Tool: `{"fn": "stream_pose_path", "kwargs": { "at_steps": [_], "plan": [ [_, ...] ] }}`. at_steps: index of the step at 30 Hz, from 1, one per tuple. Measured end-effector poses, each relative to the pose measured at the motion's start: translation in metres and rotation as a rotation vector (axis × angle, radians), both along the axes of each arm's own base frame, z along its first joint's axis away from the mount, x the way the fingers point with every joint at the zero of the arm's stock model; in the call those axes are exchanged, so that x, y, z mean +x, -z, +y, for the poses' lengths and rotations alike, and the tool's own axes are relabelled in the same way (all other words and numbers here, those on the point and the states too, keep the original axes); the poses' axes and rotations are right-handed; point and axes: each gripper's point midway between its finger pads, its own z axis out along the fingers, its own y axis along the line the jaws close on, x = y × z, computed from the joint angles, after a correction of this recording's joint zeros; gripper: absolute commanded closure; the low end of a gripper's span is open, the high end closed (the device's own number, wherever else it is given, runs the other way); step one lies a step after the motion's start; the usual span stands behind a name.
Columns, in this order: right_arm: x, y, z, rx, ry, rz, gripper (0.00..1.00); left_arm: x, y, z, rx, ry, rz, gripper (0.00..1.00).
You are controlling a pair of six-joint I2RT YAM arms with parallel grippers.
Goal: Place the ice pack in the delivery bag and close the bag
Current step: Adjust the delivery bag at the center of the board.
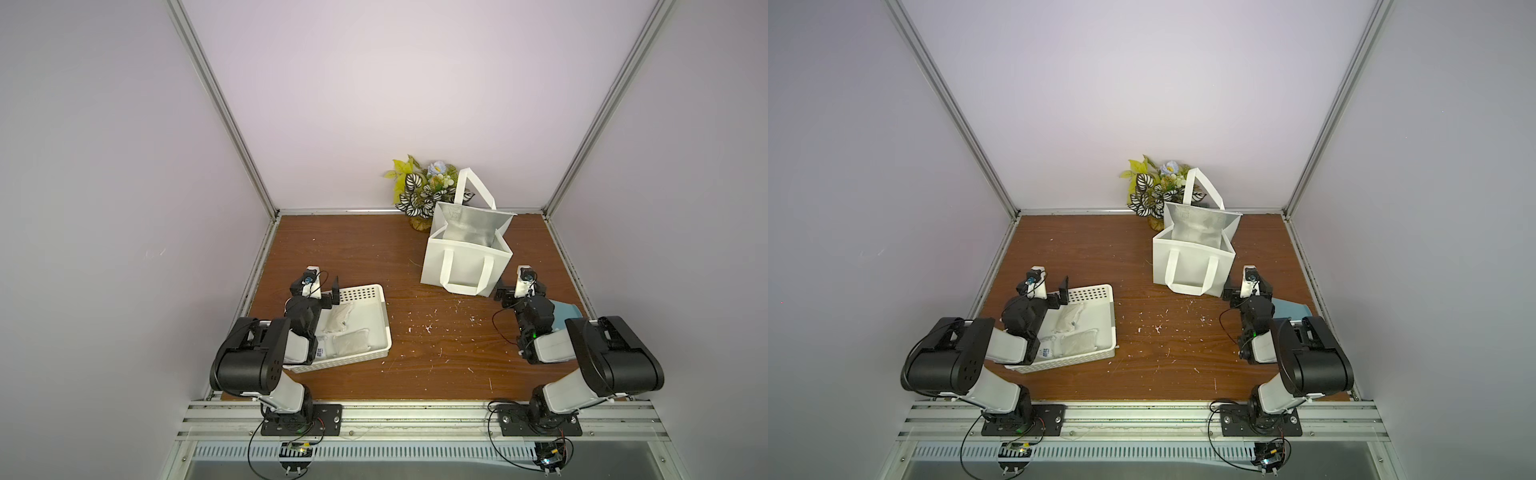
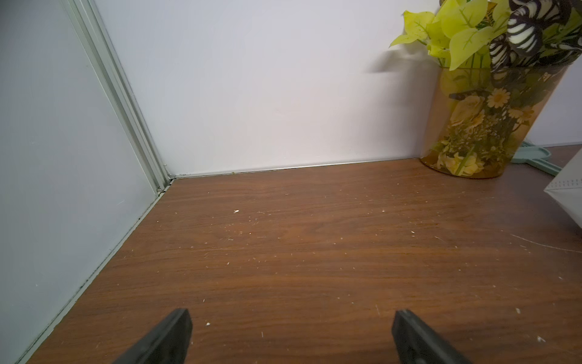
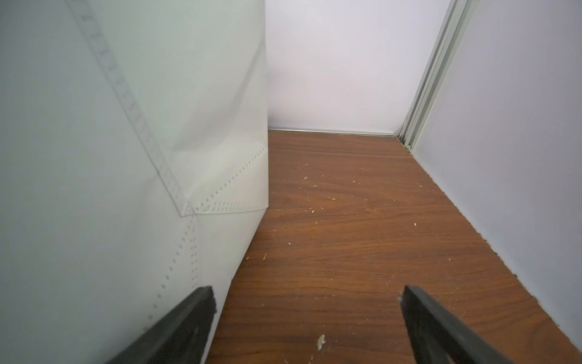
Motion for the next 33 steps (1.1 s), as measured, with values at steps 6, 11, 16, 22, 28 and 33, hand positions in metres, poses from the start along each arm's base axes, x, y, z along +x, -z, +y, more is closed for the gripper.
{"fn": "stream_pose_path", "kwargs": {
  "at_steps": [6,11,16,22,28,33],
  "plan": [
    [0.000,0.000,0.000,0.000,-0.002,0.000,0.01,0.000,0.000,0.000,0.000,0.000,0.000,0.00],
    [0.000,0.000,0.000,0.000,-0.002,0.000,0.01,0.000,0.000,0.000,0.000,0.000,0.000,0.00],
    [0.000,0.000,0.000,0.000,-0.003,0.000,0.01,0.000,0.001,0.004,-0.007,-0.024,0.005,0.00],
    [0.000,0.000,0.000,0.001,-0.002,0.000,0.00,0.000,0.004,0.011,-0.018,-0.061,0.016,0.00],
    [-0.009,-0.015,-0.008,0.019,0.045,-0.023,0.01,0.001,-0.013,0.022,-0.036,-0.128,0.017,0.00],
    [-0.012,-0.069,-0.031,0.188,0.200,-0.073,0.01,0.035,-0.081,0.040,-0.162,-0.238,-0.009,0.00]
  ]
}}
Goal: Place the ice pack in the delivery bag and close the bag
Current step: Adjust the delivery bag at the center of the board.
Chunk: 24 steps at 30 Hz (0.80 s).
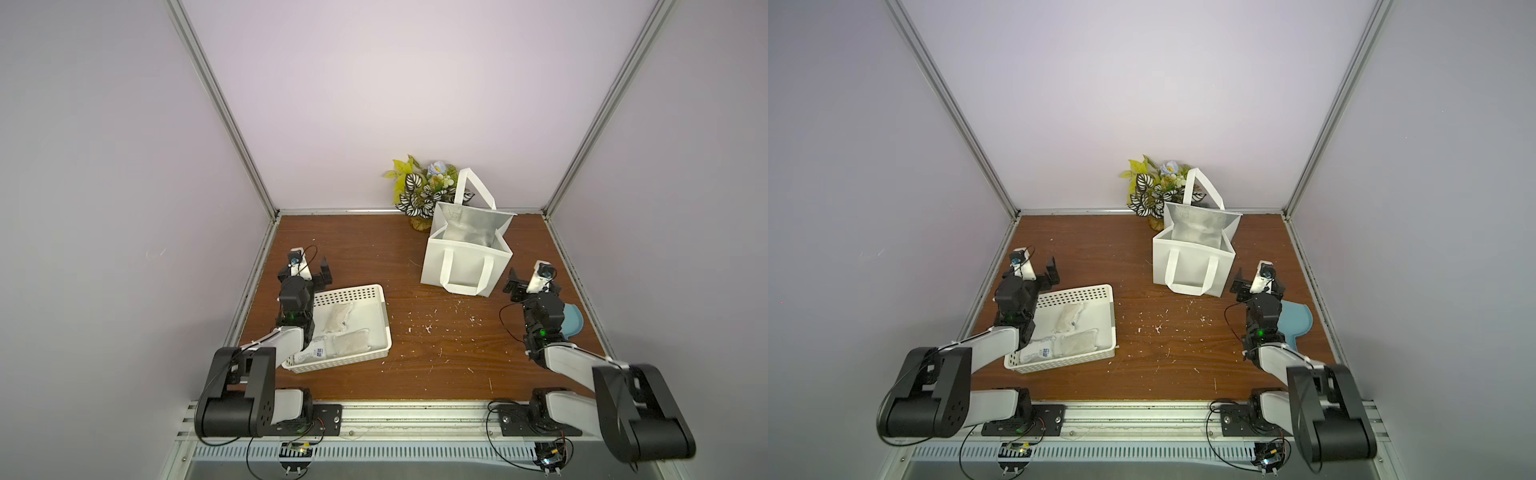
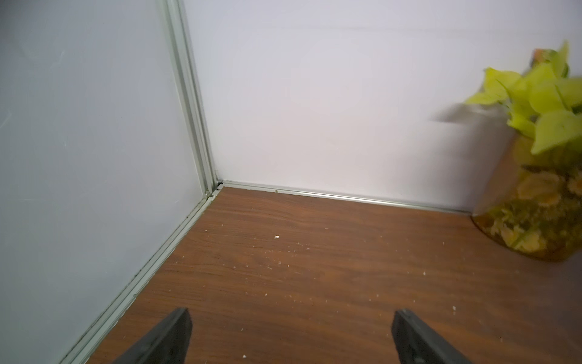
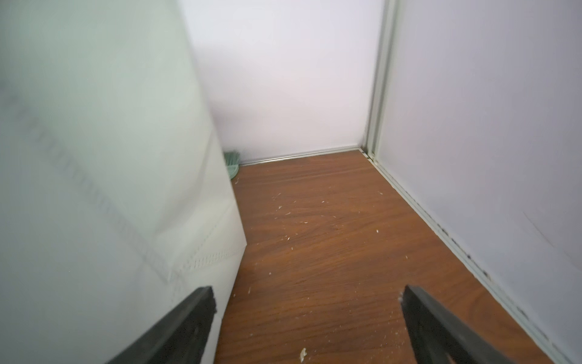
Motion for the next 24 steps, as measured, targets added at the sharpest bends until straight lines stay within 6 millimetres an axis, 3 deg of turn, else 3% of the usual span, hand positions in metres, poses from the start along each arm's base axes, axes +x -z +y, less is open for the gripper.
{"fn": "stream_pose_path", "kwargs": {
  "at_steps": [3,6,10,15,20,24],
  "plan": [
    [0.002,-0.039,-0.008,0.126,0.055,-0.028,0.01,0.017,-0.042,0.002,-0.111,-0.026,-0.007,0.00],
    [-0.001,-0.068,-0.004,0.186,0.031,-0.042,0.01,0.023,-0.058,-0.005,-0.187,0.005,0.018,0.00],
    [0.005,-0.101,0.010,0.202,-0.044,0.002,0.01,0.022,-0.046,-0.022,-0.270,0.085,0.099,0.00],
    [0.048,-0.155,0.037,0.173,-0.159,0.102,0.01,0.016,-0.026,-0.043,-0.324,0.154,0.194,0.00],
    [0.056,-0.150,0.082,0.104,-0.253,0.260,0.01,0.011,-0.016,-0.069,-0.327,0.217,0.249,0.01],
    [0.056,-0.131,0.111,0.031,-0.287,0.383,0.13,0.008,-0.013,-0.076,-0.331,0.243,0.270,0.01]
  ]
}}
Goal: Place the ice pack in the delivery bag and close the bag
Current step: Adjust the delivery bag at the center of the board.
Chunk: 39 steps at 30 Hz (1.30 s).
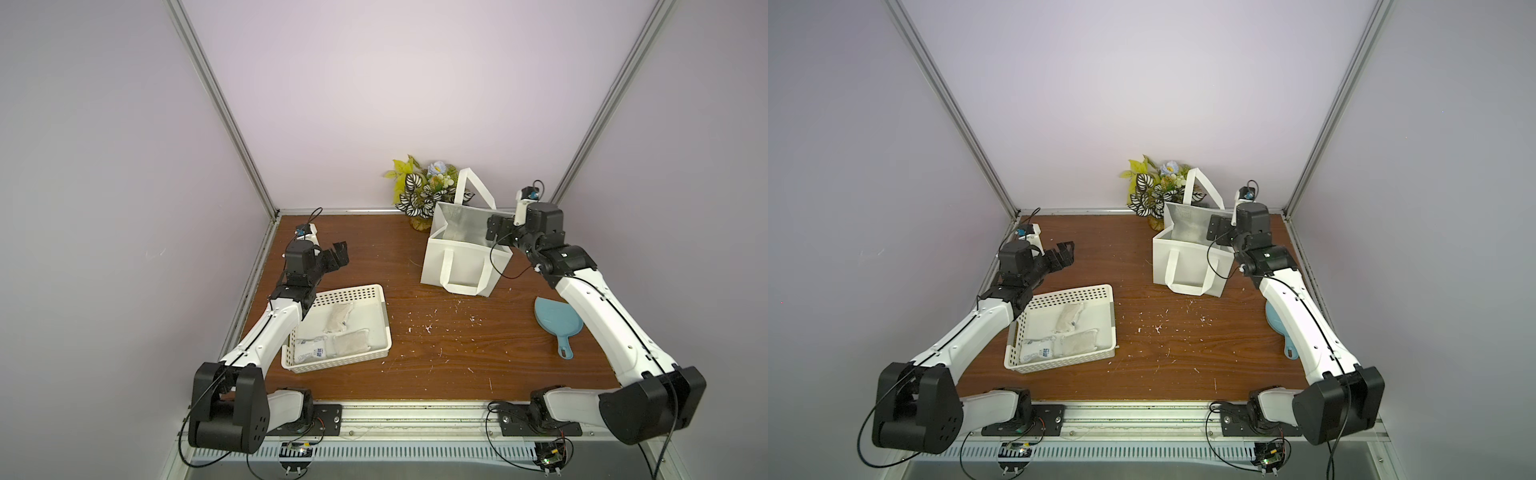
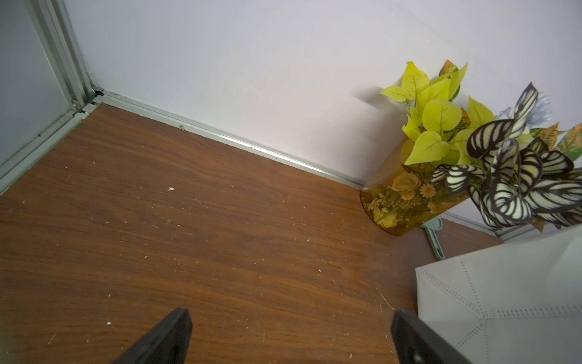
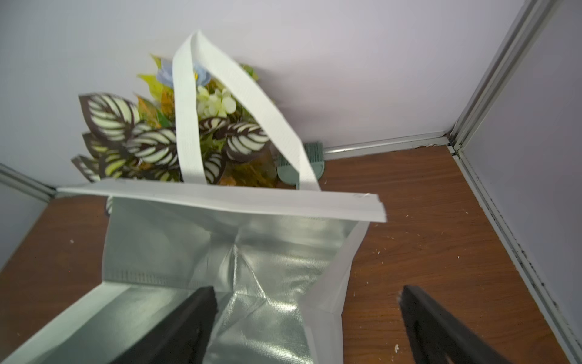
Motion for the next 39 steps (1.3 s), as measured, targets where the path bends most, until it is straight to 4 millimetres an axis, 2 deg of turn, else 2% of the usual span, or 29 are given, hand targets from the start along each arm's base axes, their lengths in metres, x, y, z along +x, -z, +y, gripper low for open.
{"fn": "stream_pose_path", "kwargs": {
  "at_steps": [2,3,6,10,14,18,24,30,35,39],
  "plan": [
    [0.001,0.013,0.006,-0.040,-0.010,0.052,0.26,0.000,0.000,-0.001,-0.003,0.007,0.001,0.01],
    [0.002,0.019,0.006,-0.058,-0.005,0.074,0.26,-0.001,0.000,-0.002,-0.004,0.010,0.002,0.01],
    [0.009,0.036,0.001,-0.107,0.017,0.138,0.37,-0.001,0.002,-0.003,-0.007,0.019,0.009,0.01],
    [0.016,0.054,-0.001,-0.150,0.028,0.193,0.58,-0.004,0.004,-0.005,-0.009,0.029,0.021,0.02],
    [0.014,0.052,0.000,-0.166,0.011,0.189,0.82,-0.009,0.004,-0.007,-0.005,0.042,0.034,0.05],
    [0.005,0.044,0.002,-0.187,-0.019,0.161,1.00,-0.016,0.009,-0.007,0.001,0.047,0.073,0.09],
    [-0.018,0.022,0.027,-0.186,-0.117,0.110,1.00,-0.030,0.015,-0.008,0.002,0.048,0.156,0.21],
    [-0.051,0.005,0.061,-0.164,-0.238,0.075,1.00,-0.062,0.033,-0.014,-0.006,0.058,0.293,0.27],
    [-0.081,0.021,0.077,-0.139,-0.329,0.106,1.00,-0.095,0.047,-0.034,0.035,0.114,0.393,0.26],
    [-0.093,0.035,0.079,-0.117,-0.374,0.138,1.00,-0.117,0.077,-0.040,0.066,0.150,0.500,0.24]
  ]
}}
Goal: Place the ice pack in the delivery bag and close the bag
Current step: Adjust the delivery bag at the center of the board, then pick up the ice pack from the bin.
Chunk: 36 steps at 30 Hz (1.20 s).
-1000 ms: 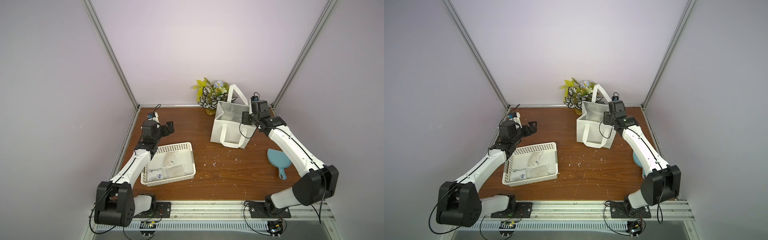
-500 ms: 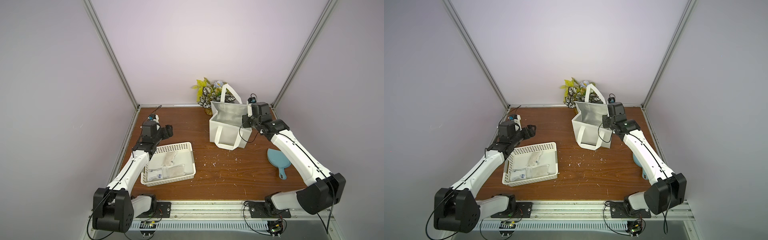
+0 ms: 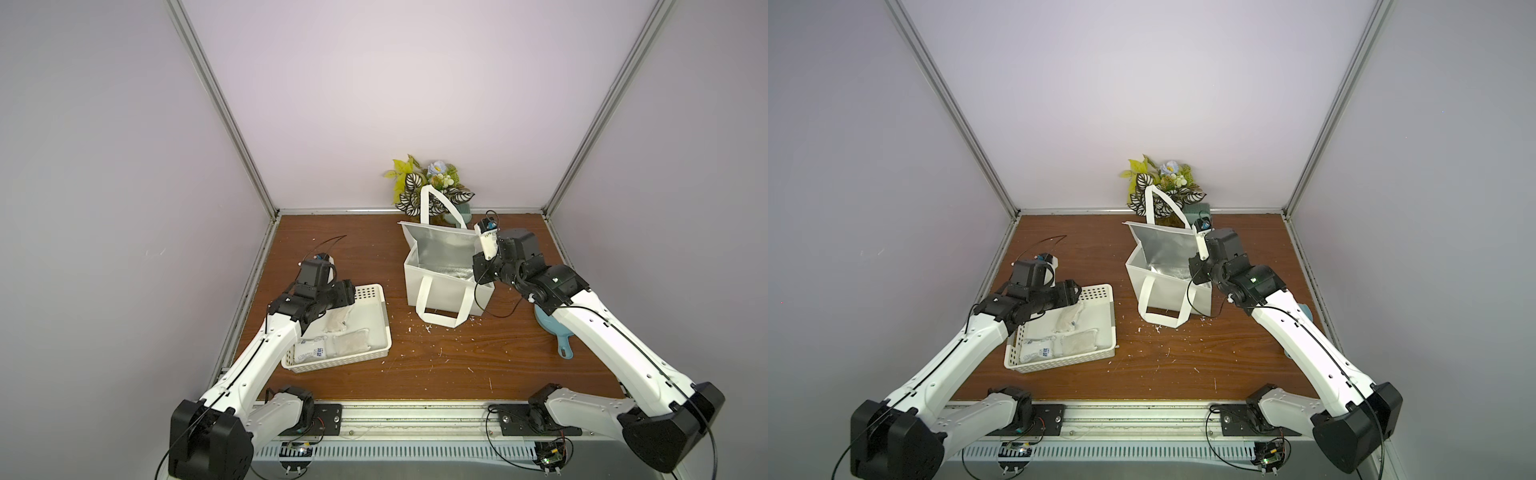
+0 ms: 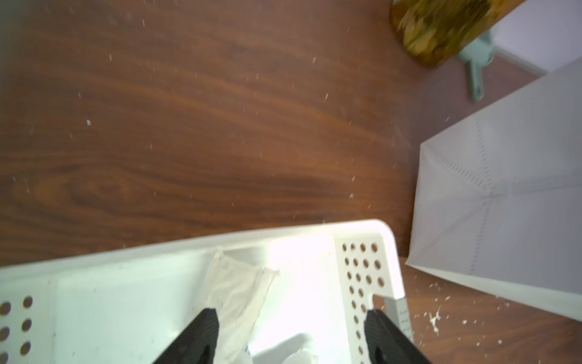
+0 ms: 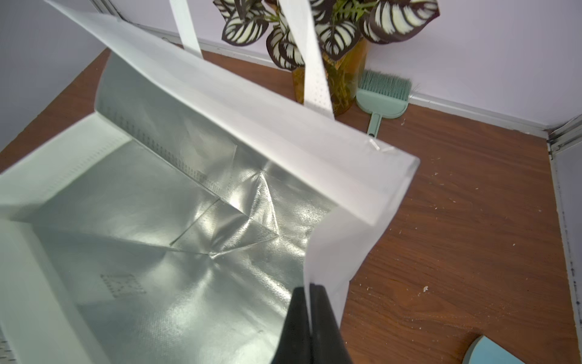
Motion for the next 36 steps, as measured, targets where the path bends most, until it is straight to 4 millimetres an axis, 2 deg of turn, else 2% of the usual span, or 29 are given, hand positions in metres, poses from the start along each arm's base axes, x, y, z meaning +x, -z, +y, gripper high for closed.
{"fn": "stream_pose_path", "kwargs": {
  "at_steps": [4,6,9,14,20,22,27,29,32,35,36],
  "plan": [
    [-0.003,0.002,0.003,0.013,-0.021,0.009,1.00,-0.015,0.040,0.004,0.039,0.002,0.149,0.20],
    [-0.004,0.001,0.003,0.016,-0.022,0.005,1.00,-0.017,0.053,0.005,0.054,0.004,0.198,0.18],
    [-0.004,-0.003,0.003,0.022,-0.022,-0.006,1.00,-0.019,0.064,0.005,0.065,0.006,0.238,0.13],
    [-0.006,-0.007,0.002,0.026,-0.024,-0.017,1.00,-0.024,0.075,0.008,0.081,-0.003,0.276,0.13],
    [-0.006,-0.009,0.002,0.025,-0.027,-0.023,1.00,-0.030,0.107,0.017,0.152,-0.019,0.386,0.14],
    [-0.006,-0.009,0.001,0.023,-0.029,-0.024,1.00,-0.026,0.111,0.020,0.175,-0.016,0.384,0.15],
    [-0.006,-0.009,0.002,0.023,-0.030,-0.028,1.00,-0.018,0.114,0.018,0.183,0.006,0.362,0.32],
    [-0.006,-0.010,0.002,0.025,-0.031,-0.030,1.00,-0.016,0.114,0.016,0.177,0.014,0.353,0.46],
    [-0.006,-0.009,0.003,0.026,-0.034,-0.029,1.00,-0.015,0.112,0.014,0.167,0.022,0.345,0.62],
    [-0.005,-0.009,0.003,0.025,-0.034,-0.028,1.00,-0.016,0.105,0.011,0.148,0.027,0.327,0.64],
    [-0.005,-0.009,0.003,0.025,-0.035,-0.027,1.00,-0.016,0.101,0.010,0.139,0.028,0.318,0.68]
  ]
}}
